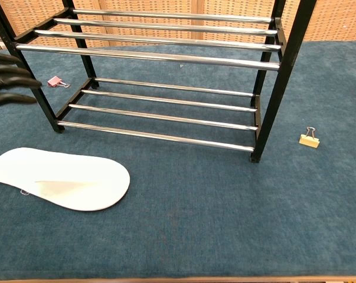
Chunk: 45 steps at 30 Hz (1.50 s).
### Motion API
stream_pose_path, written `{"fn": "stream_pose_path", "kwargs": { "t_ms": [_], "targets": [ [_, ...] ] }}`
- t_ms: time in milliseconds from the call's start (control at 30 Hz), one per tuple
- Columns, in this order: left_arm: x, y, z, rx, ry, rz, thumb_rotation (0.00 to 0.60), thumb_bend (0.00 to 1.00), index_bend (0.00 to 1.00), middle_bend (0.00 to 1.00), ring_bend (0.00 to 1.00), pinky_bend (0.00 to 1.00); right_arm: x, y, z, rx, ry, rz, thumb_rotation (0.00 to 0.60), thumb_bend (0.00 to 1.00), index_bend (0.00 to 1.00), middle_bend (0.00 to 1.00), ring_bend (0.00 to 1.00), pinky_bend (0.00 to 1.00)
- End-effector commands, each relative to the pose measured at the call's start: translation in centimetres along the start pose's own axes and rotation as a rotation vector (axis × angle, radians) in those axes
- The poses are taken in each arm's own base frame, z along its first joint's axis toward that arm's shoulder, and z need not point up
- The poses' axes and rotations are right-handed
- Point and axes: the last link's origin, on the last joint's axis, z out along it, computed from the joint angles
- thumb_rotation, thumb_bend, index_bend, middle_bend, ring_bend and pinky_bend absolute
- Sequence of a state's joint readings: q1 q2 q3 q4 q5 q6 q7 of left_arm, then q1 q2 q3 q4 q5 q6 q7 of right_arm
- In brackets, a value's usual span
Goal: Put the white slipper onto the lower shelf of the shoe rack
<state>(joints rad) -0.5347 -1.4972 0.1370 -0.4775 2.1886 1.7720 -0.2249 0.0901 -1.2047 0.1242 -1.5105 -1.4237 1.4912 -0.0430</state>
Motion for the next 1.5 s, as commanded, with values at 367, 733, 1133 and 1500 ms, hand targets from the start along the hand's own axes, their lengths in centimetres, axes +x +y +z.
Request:
{"fn": "stream_pose_path", "kwargs": {
  "t_ms": [367,733,1133,1500],
  "targets": [
    [-1.1,0.7,3.1,-0.174,0.024,-0.026,0.6,0.06,0.0,0.0,0.0,0.01,0.1,0.9,0.5,-0.036,0.002,0.008,0.6,0.0,0.0,0.0,0.0,0.0],
    [-2.3,1.5,5.3,-0.207,0.008,0.005,0.6,0.06,0.0,0.0,0.0,0.03,0.1,1.3,0.6,-0.05,0.001,0.013,0.6,0.0,0.0,0.0,0.0,0.0],
    [-3.3,2.5,7.5,-0.252,-0.016,0.014,0.6,0.06,0.0,0.0,0.0,0.03,0.5,1.7,0.7,-0.069,0.011,0.022,0.6,0.0,0.0,0.0,0.0,0.0],
    [-3.5,3.2,9.3,-0.301,0.002,0.051,0.6,0.08,0.0,0.0,0.0,0.05,0.7,2.1,0.7,-0.084,0.016,0.028,0.6,0.0,0.0,0.0,0.0,0.0]
  ]
}}
